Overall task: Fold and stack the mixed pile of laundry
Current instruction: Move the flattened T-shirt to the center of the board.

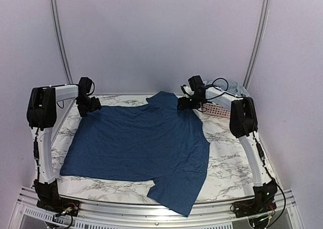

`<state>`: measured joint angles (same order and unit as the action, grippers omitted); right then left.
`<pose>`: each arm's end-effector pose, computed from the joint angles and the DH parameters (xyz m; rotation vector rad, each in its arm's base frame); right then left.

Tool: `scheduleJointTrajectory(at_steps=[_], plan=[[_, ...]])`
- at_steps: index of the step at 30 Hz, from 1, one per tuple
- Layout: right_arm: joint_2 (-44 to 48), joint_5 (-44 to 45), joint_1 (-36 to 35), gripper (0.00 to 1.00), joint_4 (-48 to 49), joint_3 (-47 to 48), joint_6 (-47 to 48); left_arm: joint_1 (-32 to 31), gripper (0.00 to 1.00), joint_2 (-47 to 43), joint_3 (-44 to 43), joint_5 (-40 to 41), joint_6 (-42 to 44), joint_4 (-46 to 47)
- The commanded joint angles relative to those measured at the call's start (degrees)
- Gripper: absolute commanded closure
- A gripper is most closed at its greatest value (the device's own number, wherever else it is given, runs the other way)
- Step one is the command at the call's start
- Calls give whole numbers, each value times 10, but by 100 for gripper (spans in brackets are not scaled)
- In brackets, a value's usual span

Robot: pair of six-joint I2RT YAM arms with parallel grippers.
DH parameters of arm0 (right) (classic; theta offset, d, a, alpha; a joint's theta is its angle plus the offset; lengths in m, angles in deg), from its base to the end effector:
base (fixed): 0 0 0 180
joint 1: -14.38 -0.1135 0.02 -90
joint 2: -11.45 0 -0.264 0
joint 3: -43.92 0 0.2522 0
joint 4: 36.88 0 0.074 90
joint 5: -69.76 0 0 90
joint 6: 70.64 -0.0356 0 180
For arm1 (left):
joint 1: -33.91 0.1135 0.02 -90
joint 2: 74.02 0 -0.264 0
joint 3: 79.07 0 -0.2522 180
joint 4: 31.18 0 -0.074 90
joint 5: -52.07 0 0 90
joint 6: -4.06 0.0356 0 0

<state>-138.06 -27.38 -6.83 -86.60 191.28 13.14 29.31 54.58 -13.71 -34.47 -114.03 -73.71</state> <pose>0.5270 0.2093 0.1520 -0.3796 2.4722 0.3565 0.4885 -0.0372 0.1677 -0.5439 2.5019 -0.1427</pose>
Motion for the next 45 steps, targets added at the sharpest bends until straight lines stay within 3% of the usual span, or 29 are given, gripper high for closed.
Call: scheduleJointTrajectory(at_steps=[1, 4, 12, 20, 28, 35, 40, 45], plan=[[100, -28, -8, 19, 8, -38, 4, 2, 8, -114, 48, 6, 5, -13], [177, -41, -23, 18, 16, -117, 13, 2, 1, -192, 120, 7, 8, -9], [398, -74, -39, 24, 41, -415, -35, 11, 1, -415, 368, -55, -35, -1], [509, -158, -58, 36, 106, -654, -99, 14, 12, -567, 553, -121, -93, -9], [448, -133, -40, 40, 117, -678, -99, 15, 26, -512, 566, -117, -97, -6], [416, -105, 10, 42, 92, -662, -60, 29, 27, -530, 573, -118, -130, -24], [481, -116, 9, 36, 40, -634, -72, 33, 23, -567, 574, -130, -158, -64], [607, -138, -30, 32, -4, -705, -142, 33, 21, -601, 582, -128, -198, -125]])
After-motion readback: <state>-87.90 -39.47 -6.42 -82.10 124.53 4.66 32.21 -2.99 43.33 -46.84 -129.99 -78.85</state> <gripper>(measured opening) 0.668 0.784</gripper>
